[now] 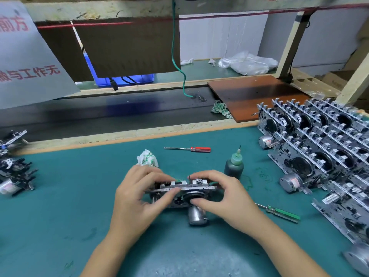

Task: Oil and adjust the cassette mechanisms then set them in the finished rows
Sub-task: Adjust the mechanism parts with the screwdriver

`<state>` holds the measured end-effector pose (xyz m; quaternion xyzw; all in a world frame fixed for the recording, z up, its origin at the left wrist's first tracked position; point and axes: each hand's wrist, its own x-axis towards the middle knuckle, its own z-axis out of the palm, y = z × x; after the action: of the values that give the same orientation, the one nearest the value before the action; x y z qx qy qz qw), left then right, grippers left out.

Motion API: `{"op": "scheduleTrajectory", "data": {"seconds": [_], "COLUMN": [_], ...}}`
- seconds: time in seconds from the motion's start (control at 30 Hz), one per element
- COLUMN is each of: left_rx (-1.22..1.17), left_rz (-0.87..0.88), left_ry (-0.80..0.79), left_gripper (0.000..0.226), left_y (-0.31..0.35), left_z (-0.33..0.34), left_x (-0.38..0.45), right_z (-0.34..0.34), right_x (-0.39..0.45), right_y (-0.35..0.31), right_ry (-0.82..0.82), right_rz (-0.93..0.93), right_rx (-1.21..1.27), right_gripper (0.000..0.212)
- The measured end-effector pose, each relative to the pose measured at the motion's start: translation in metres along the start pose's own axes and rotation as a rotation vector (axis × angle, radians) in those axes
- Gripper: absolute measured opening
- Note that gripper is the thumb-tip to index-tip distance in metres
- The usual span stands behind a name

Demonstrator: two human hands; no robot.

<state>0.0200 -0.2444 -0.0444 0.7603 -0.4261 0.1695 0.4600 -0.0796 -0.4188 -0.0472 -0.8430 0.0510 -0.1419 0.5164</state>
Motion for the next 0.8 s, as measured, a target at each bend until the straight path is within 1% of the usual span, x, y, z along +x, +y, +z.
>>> {"op": "scheduleTrajectory", "data": {"seconds": [0.07,0.2,0.27,0.37,0.6,0.7,0.8], "left_rx": [-0.013,-0.061,-0.168,-0.313,-0.364,-0.407,-0.435], "left_rz": [0.002,-0.038,-0.097,-0.189,-0.249,-0.258,-0.272], "left_ry": [0.024,-0.021,-0.059,-0.107,-0.091,-0.132,-0.180], "left_gripper": [0.017,0.009,0.008,0.013,0.016,0.016,0.010], "left_y": [0.003,0.007,0.009,0.010,0.011,0.010,0.008], "left_z": [0.001,0.005,0.007,0.007,0.008,0.005,0.003], "left_x": [-0.001,-0.002,-0.001,0.002,0.003,0.004,0.008], "right_z": [-0.002,-0.001,-0.001,-0.001,-0.004,-0.005,-0.005], "right_x": [0.001,0.005,0.007,0.010,0.015,0.015,0.015], "right_y": [0.001,0.001,0.002,0.003,0.000,-0.001,-0.001], "right_ry": [-0.049,-0.085,-0.075,-0.045,-0.051,-0.051,-0.047], "right_rz": [0.020,0.024,0.033,0.060,0.086,0.087,0.091], "right_rx": [0.077,0.157,0.156,0.148,0.149,0.143,0.157], "right_gripper": [0.031,0.027,0.027,0.029,0.031,0.030,0.031]}}
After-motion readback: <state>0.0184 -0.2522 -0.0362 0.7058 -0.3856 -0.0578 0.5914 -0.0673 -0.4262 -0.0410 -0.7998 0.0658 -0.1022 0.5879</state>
